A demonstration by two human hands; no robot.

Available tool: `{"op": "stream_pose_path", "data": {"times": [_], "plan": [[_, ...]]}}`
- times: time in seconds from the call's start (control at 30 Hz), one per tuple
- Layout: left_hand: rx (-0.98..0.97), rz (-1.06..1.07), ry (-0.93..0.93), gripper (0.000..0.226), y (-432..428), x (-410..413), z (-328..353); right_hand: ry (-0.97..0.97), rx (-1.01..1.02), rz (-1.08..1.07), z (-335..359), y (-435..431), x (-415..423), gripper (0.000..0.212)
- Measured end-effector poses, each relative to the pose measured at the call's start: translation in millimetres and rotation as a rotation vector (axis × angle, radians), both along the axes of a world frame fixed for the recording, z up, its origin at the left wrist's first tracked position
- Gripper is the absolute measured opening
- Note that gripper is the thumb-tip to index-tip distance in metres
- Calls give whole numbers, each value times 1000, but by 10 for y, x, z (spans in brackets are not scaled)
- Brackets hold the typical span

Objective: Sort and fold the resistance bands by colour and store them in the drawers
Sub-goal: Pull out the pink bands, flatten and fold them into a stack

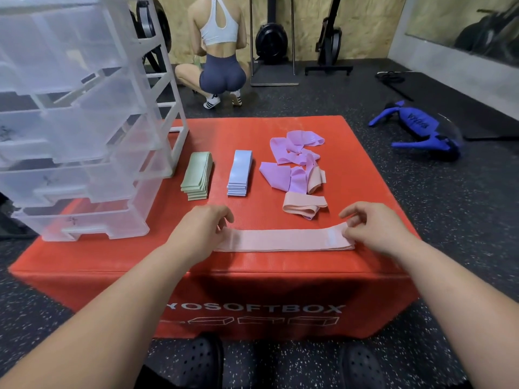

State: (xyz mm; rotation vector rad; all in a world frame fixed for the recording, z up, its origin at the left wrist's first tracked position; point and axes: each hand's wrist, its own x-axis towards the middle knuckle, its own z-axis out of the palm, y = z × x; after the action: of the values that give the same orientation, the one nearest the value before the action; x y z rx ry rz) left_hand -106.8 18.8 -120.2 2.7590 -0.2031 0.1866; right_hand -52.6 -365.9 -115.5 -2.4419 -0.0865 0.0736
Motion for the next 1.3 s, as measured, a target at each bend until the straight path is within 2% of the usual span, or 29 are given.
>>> {"op": "stream_pose_path", "data": {"times": [0.17,0.27,0.37,0.43,0.67,0.87,1.03,1.1,1.17,1.3], "plan": [[81,-54,3,36,33,39,-26,-81,-217,117,34,12,-25,36],[38,-104,71,40,120,37,9,-92,-229,202,106,-38,-16,42],[39,-165,184,61,236,5,30,2,-244,353,145,-95,-21,59],[39,-161,207,71,270,-11,37,11,-294,394,137,-102,-35,61],[41,-170,151,71,231,-22,24,-22,-362,409,131,-45,-15,52],[86,-190,141,57,239,18,19,-35,-424,418,135,-43,41,51],[114,-203,144,70,264,47,12,-11,-408,437,145,-29,111,52],[88,-197,129,73,244,79,30,-48,-341,383,145,-20,184,46],[62,-177,103,67,177,138,43,-135,-306,301,129,9,279,44],[51,-163,59,57,-75,320,32,-155,-316,212,72,181,444,54]]}}
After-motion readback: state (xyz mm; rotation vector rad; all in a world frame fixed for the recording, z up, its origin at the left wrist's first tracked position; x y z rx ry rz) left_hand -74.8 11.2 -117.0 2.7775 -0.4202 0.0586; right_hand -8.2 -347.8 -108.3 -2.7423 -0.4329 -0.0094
